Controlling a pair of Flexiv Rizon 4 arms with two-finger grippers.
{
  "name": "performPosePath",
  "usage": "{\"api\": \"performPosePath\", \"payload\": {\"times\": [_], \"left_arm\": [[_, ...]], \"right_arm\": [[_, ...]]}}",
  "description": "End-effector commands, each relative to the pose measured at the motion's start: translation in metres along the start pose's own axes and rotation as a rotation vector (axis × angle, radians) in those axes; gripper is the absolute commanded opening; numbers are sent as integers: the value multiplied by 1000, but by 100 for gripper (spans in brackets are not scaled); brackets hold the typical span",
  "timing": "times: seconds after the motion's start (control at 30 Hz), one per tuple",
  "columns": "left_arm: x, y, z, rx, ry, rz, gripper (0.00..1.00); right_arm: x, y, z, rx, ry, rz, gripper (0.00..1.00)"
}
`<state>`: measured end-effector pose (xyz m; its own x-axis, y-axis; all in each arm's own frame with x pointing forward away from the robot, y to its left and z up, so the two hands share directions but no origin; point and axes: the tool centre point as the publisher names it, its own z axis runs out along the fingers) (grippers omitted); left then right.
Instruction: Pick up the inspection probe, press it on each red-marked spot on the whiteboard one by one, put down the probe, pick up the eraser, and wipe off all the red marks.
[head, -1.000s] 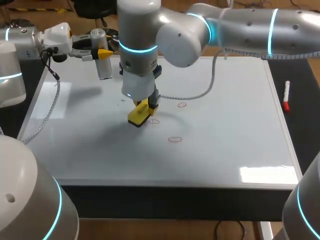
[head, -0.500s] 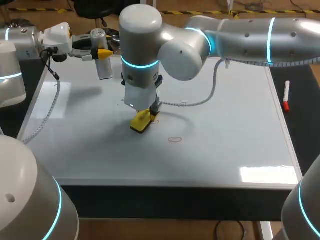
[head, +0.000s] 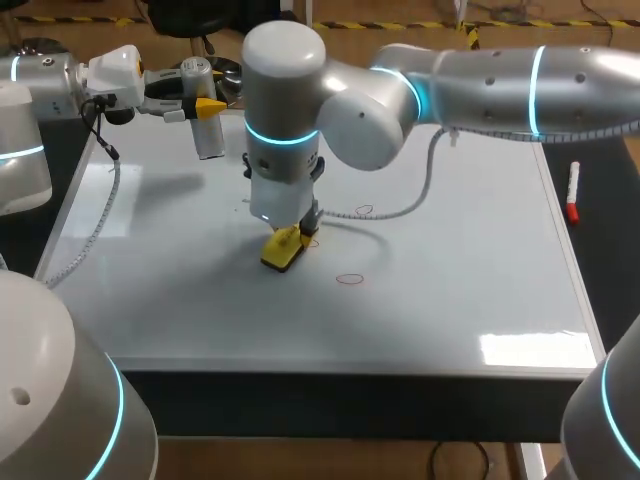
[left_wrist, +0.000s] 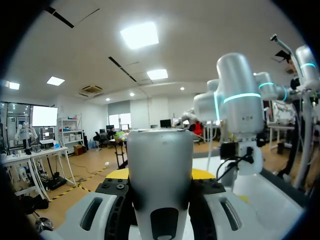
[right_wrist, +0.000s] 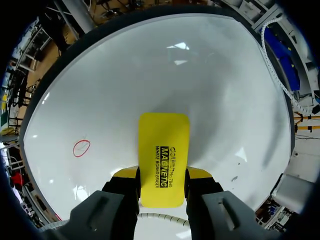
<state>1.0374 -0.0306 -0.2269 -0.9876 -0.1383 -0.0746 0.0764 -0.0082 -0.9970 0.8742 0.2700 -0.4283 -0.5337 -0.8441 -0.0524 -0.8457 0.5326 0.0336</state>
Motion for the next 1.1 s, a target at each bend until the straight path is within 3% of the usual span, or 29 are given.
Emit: {"api": "performPosePath", "payload": {"times": [0.03,1.1], "left_arm": [[1,-1,1,-1,-4,2,0],[1,-1,1,-1,-4,2,0]], "right_arm": [[2,-2,6,-10,6,-2,0],[59,-13,30,-51,74,115,0]]}}
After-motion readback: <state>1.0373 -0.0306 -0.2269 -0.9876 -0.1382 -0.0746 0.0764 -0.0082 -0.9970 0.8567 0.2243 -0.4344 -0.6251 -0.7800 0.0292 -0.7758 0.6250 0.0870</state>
